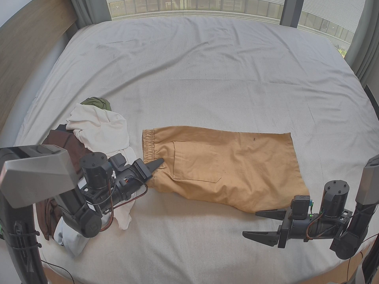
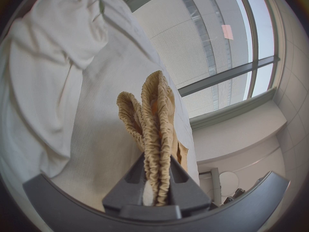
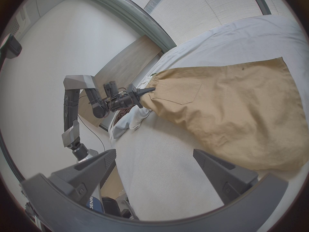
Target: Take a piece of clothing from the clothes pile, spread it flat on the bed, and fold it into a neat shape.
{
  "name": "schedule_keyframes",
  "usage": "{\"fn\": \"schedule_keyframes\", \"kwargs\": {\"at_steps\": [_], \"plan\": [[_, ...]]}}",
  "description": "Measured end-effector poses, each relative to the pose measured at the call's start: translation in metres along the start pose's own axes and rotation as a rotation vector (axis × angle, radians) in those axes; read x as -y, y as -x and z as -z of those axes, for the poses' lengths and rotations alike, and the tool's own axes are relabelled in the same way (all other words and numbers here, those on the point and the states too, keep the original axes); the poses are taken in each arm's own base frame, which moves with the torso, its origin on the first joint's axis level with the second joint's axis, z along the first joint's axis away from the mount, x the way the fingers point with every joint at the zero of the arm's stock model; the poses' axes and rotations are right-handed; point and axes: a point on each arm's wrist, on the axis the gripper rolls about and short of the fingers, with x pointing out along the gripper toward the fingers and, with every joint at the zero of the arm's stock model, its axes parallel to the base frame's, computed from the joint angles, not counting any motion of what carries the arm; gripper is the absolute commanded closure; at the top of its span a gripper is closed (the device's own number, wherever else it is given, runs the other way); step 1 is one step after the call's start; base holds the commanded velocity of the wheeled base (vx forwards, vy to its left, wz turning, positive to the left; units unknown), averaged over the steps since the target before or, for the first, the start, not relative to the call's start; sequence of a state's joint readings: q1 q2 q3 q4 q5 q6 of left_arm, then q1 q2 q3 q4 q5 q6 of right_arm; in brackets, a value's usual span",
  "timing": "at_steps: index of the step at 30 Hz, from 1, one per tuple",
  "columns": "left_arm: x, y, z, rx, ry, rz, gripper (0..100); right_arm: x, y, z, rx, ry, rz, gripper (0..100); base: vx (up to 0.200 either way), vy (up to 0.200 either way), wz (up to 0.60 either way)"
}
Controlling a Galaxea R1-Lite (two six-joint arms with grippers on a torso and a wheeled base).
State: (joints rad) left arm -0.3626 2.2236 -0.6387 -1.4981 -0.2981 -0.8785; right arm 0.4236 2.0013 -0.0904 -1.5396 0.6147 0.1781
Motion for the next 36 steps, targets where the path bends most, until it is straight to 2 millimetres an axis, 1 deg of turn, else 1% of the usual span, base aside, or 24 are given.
{"fn": "schedule_keyframes", "kwargs": {"at_steps": [5,8,9,20,27,32,36], "plan": [[0.011,0.015,-0.010,0.000,-0.082,-0.023,100,0.001,0.000,0.000,0.000,-0.001,0.003,0,0.000,0.000,0.00],[0.012,0.022,-0.016,0.016,-0.101,-0.029,100,0.001,0.000,0.000,0.000,-0.002,0.003,0,0.000,0.000,0.00],[0.012,0.027,-0.018,0.022,-0.109,-0.036,100,0.001,0.000,0.000,0.000,-0.002,0.004,0,0.000,0.000,0.00],[0.008,0.046,-0.024,0.064,-0.123,-0.047,100,0.001,0.000,0.000,0.002,-0.001,0.005,0,0.000,0.000,0.00],[-0.002,0.064,-0.029,0.072,-0.110,-0.077,100,0.001,0.000,-0.001,0.005,0.000,0.005,0,0.000,0.000,0.00],[-0.003,0.076,-0.028,0.040,-0.100,-0.070,100,0.004,0.002,-0.002,0.011,-0.003,0.015,0,0.000,0.000,0.00],[0.001,0.077,-0.028,0.039,-0.103,-0.061,100,0.005,0.002,-0.003,0.017,0.000,0.017,0,0.000,0.000,0.00]]}}
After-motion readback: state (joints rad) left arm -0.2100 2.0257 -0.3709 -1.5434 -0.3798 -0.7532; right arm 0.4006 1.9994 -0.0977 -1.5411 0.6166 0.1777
